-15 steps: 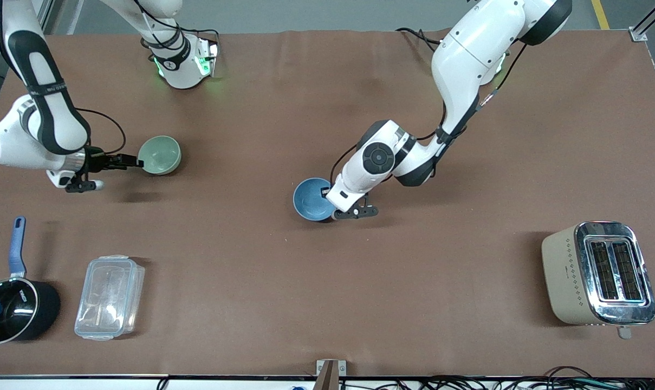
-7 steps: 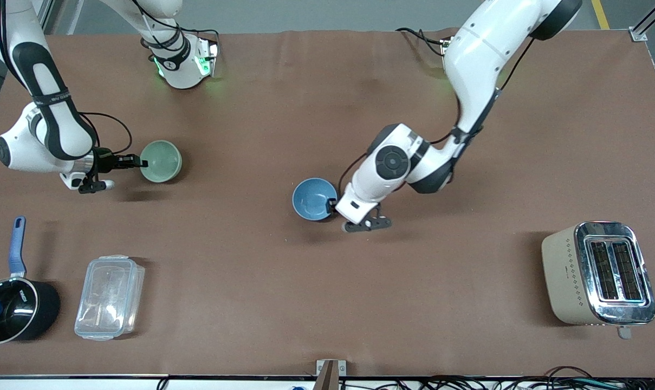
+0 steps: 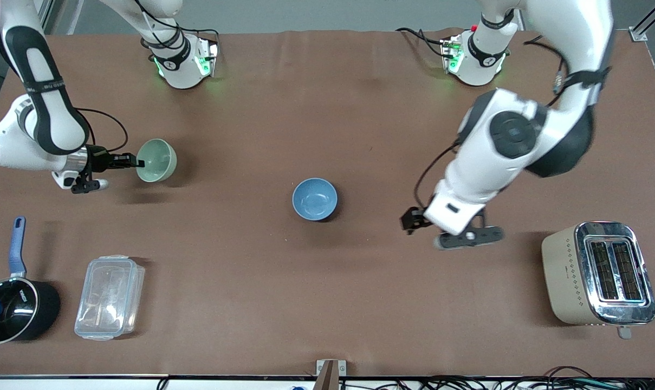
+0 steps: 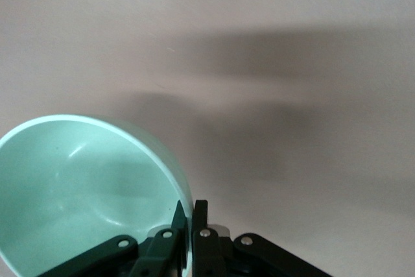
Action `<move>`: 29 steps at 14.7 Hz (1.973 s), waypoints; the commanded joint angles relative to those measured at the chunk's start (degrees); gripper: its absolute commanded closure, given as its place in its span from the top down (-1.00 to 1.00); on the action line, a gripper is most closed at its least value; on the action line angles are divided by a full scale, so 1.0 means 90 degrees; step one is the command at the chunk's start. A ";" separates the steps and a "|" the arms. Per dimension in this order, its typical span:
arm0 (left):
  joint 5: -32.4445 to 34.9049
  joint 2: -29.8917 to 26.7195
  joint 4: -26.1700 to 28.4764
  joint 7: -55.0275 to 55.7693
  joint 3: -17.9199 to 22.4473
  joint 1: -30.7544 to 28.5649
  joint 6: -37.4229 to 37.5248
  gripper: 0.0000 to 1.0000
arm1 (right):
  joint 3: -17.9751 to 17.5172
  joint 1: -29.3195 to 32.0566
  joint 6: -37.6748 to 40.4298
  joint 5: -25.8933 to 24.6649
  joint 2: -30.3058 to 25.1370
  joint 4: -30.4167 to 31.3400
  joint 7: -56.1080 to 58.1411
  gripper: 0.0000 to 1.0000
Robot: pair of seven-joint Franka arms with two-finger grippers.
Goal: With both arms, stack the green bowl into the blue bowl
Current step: 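Release the blue bowl with the left gripper while the right gripper lifts green bowl, then lower the green bowl into the blue bowl with the right gripper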
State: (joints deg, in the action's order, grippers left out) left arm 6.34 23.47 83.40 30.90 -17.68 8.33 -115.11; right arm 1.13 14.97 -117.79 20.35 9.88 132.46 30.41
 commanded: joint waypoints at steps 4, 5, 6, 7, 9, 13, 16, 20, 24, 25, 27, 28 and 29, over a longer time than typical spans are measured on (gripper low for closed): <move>0.0047 -0.1317 0.0060 -0.2510 -0.0086 -0.1216 0.1302 1.00 | -0.0009 -0.2119 0.0033 0.0442 -0.0824 -0.0253 -0.2798 -0.96; 0.0009 -0.1609 0.0079 -0.2893 -0.0038 -0.1344 0.1547 1.00 | -0.0009 -0.2471 -0.0123 0.0589 -0.0795 -0.0390 -0.3286 -0.97; -0.0021 -0.1805 0.0108 -0.3051 -0.0028 -0.1452 0.1907 1.00 | -0.0009 -0.2832 -0.0289 0.0600 -0.0775 -0.0517 -0.3832 -0.97; -0.0118 -0.1923 0.0080 -0.3091 -0.0008 -0.1472 0.2288 1.00 | -0.0009 -0.3193 -0.0416 0.0600 -0.0659 -0.0654 -0.4340 -0.97; -0.0477 -0.2304 0.0234 -0.3218 0.0525 -0.1346 0.2720 1.00 | -0.0009 -0.3771 -0.0505 0.0639 -0.0357 -0.1044 -0.5172 -0.97; -0.0802 -0.3124 0.1162 -0.3532 0.1105 -0.1023 0.2731 1.00 | -0.0018 -0.4407 -0.0835 0.1299 0.0376 -0.1612 -0.5644 -0.93; -0.0802 -0.3448 0.1554 -0.3376 0.1086 -0.0994 0.2702 1.00 | -0.0018 -0.5002 -0.2005 0.2005 0.1009 -0.1612 -0.5654 -0.93; -0.0793 -0.3448 0.1496 -0.3180 0.1047 -0.0955 0.2741 1.00 | -0.0018 -0.5667 -0.3053 0.2786 0.1528 -0.1739 -0.5654 -0.94; -0.0783 -0.3458 0.1388 -0.3199 0.1047 -0.0964 0.2741 1.00 | -0.0009 -0.5736 -0.3074 0.2846 0.1783 -0.1973 -0.5654 -0.94; -0.0783 -0.3448 0.1398 -0.3228 0.1047 -0.0984 0.2741 1.00 | -0.0009 -0.5736 -0.3084 0.2846 0.1841 -0.1993 -0.5654 -0.93; -0.0744 -0.3448 0.1398 -0.3238 0.1056 -0.0984 0.2741 1.00 | -0.0009 -0.5726 -0.3093 0.2836 0.1852 -0.1993 -0.5644 -0.92; -0.0753 -0.3438 0.1388 -0.3248 0.1056 -0.0984 0.2741 1.00 | 0.0001 -0.5726 -0.3093 0.2836 0.1852 -0.1993 -0.5644 -0.92; -0.0754 -0.3438 0.1388 -0.3219 0.1056 -0.0984 0.2741 1.00 | 0.0001 -0.5726 -0.3103 0.2836 0.1852 -0.1993 -0.5644 -0.90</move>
State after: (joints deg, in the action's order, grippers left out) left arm -0.10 -6.71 95.78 1.98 -8.24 -0.33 -90.19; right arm 1.08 -36.55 -145.79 44.80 26.23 115.30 -20.14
